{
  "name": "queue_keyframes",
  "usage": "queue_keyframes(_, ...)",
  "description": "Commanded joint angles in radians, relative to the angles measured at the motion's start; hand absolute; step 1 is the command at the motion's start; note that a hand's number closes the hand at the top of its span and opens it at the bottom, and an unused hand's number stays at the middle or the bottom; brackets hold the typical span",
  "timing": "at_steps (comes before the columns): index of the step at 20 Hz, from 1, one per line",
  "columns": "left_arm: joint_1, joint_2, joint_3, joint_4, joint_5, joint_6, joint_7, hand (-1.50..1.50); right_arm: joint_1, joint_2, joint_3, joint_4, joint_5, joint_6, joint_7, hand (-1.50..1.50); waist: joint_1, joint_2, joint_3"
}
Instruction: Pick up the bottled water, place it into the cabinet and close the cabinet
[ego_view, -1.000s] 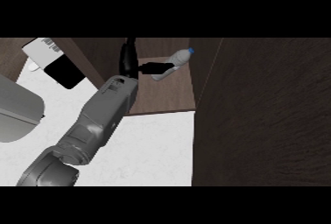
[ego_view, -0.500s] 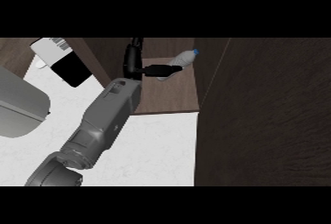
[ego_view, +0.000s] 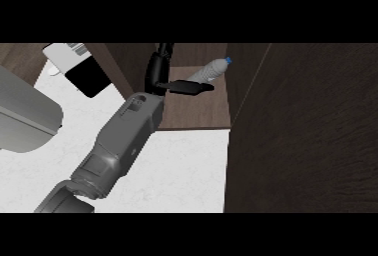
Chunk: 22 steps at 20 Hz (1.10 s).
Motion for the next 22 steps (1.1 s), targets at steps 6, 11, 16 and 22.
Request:
queue_keyframes(6, 0.183, 0.009, -0.049, -0.209, 0.096, -0.067, 0.062, -1.50, 0.007, -0.002, -0.020, -0.040, -0.008, -0.025, 0.017, -1.50, 0.076, -0.032, -0.006)
queue_keyframes(11, 0.347, 0.004, -0.123, -0.393, 0.156, -0.095, 0.084, -1.50, -0.002, 0.014, -0.008, 0.032, 0.016, -0.033, -0.006, -1.50, 0.093, -0.034, -0.006)
queue_keyframes(16, 0.500, 0.037, -0.207, -0.641, 0.176, -0.061, 0.158, -1.50, 0.023, 0.005, -0.001, -0.002, 0.007, -0.031, -0.002, -1.50, 0.096, -0.035, -0.005)
queue_keyframes(22, 0.707, 0.068, -0.328, -1.080, 0.179, 0.013, 0.348, -1.50, 0.057, -0.005, 0.038, -0.038, 0.041, -0.042, 0.010, -1.50, 0.089, -0.035, -0.005)
